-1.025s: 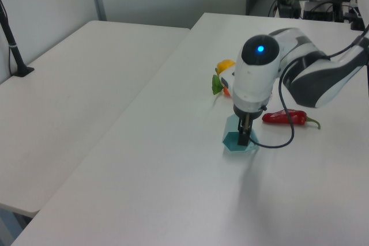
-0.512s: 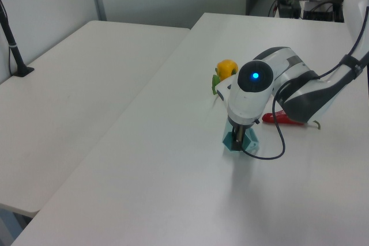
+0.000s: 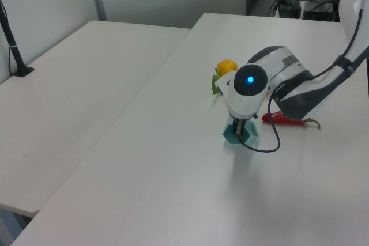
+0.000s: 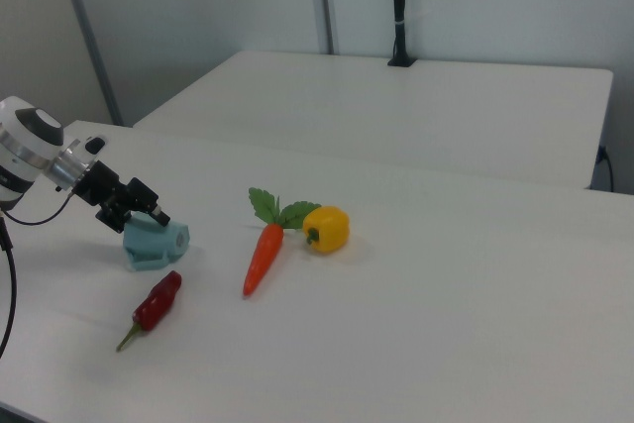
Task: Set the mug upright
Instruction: 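Close the gripper on the light-blue mug's body, then lift and rotate the mug upright, carrying it past the chili pepper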
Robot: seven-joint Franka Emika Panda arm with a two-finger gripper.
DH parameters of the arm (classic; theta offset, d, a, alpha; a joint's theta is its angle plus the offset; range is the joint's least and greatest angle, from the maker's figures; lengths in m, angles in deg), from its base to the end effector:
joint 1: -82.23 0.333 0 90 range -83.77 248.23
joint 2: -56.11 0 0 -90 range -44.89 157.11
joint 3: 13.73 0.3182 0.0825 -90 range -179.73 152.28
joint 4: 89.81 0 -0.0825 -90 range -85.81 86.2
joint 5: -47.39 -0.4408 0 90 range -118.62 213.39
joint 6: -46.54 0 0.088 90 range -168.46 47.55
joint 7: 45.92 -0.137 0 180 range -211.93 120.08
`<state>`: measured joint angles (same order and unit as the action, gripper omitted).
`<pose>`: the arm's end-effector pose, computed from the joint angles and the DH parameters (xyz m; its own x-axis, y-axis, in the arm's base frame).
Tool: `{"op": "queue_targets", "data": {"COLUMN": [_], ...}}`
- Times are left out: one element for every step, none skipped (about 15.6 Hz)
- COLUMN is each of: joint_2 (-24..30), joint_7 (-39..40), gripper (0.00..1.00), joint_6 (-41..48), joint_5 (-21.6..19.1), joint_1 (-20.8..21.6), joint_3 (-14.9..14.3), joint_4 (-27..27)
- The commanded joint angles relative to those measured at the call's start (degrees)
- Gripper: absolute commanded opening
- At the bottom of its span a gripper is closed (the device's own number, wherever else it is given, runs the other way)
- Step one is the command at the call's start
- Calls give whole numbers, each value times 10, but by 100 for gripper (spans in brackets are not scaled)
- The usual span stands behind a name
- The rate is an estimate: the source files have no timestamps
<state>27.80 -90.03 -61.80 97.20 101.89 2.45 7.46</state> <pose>0.6155 0.3317 0.2591 0.9500 0.2828 0.1322 0.1430 -0.7708 0.6209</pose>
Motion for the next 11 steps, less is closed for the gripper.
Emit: {"op": "queue_targets", "data": {"joint_2": [7,8,11,17,20,25,29,33,40,48,55], "joint_7": [15,12,15,15,15,17,18,19,18,19,19], "gripper": [22,0,0,0,0,0,0,0,0,0,0], "joint_6": [20,30,34,38,41,43,43,43,44,45,46], "joint_5": [3,1,0,-4,-12,-19,-27,-34,-44,-54,-66], "joint_1": [6,6,5,5,2,-3,-5,-7,-13,-16,-22], "joint_3": [-4,-4,-4,-4,-4,-4,-4,-4,-4,-4,-4], "joint_4": [8,6,6,5,5,5,5,4,5,4,4]}}
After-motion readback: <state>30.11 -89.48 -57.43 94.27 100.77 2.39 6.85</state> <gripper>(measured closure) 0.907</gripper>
